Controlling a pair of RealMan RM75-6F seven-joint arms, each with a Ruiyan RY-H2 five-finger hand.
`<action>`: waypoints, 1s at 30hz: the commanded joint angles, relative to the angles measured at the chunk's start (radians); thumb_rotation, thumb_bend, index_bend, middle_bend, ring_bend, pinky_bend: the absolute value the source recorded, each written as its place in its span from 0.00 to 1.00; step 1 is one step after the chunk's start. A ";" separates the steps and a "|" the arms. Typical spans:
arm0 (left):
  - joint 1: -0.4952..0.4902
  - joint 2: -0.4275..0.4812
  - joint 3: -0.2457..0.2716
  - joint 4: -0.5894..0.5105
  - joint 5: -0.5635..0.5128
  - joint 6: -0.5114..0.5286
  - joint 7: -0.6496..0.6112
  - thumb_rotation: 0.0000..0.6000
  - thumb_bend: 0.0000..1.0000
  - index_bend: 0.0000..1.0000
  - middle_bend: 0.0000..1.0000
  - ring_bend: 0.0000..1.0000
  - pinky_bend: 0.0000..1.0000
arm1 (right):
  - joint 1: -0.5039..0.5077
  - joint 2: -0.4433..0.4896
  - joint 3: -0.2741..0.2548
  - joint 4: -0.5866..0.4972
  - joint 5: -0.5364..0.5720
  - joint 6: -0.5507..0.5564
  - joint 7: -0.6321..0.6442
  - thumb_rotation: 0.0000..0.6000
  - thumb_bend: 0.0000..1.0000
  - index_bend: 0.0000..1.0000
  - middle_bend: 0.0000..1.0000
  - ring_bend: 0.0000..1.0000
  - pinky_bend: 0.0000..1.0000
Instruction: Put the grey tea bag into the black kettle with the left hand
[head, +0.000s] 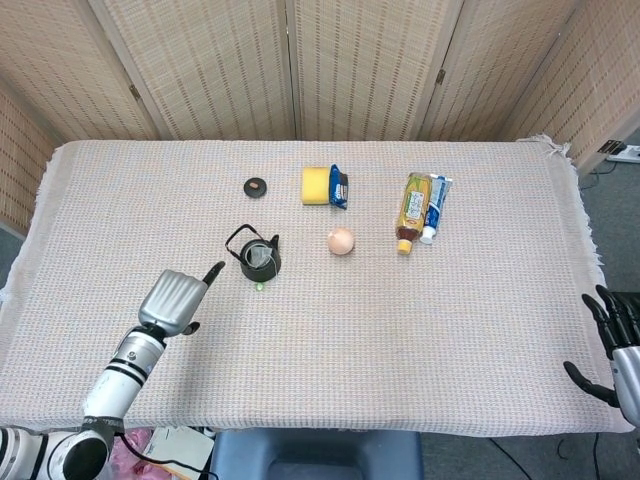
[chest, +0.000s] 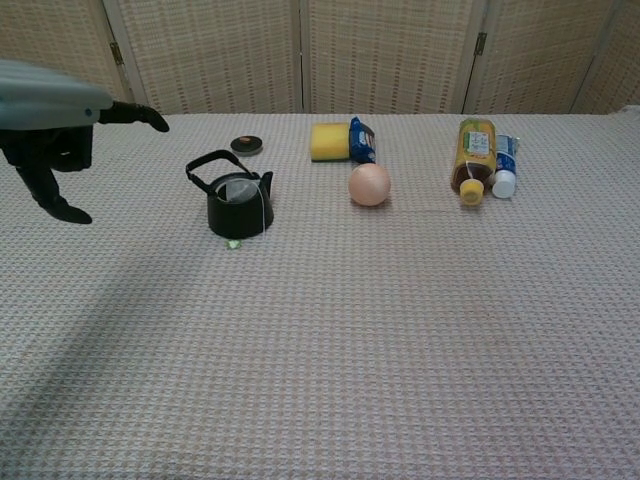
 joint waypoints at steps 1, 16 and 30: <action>0.041 0.013 0.017 -0.025 0.076 0.014 -0.032 1.00 0.22 0.00 1.00 0.93 1.00 | 0.000 0.000 -0.003 0.002 -0.004 -0.002 0.002 1.00 0.14 0.00 0.00 0.00 0.00; -0.051 -0.043 -0.095 0.248 -0.093 -0.387 -0.292 1.00 0.96 0.00 1.00 1.00 1.00 | 0.012 -0.001 0.006 0.001 0.019 -0.029 0.000 1.00 0.14 0.00 0.00 0.00 0.00; -0.189 -0.182 -0.098 0.442 -0.229 -0.495 -0.281 1.00 0.98 0.00 1.00 1.00 1.00 | 0.027 0.001 0.016 -0.002 0.054 -0.066 -0.001 1.00 0.14 0.00 0.00 0.00 0.00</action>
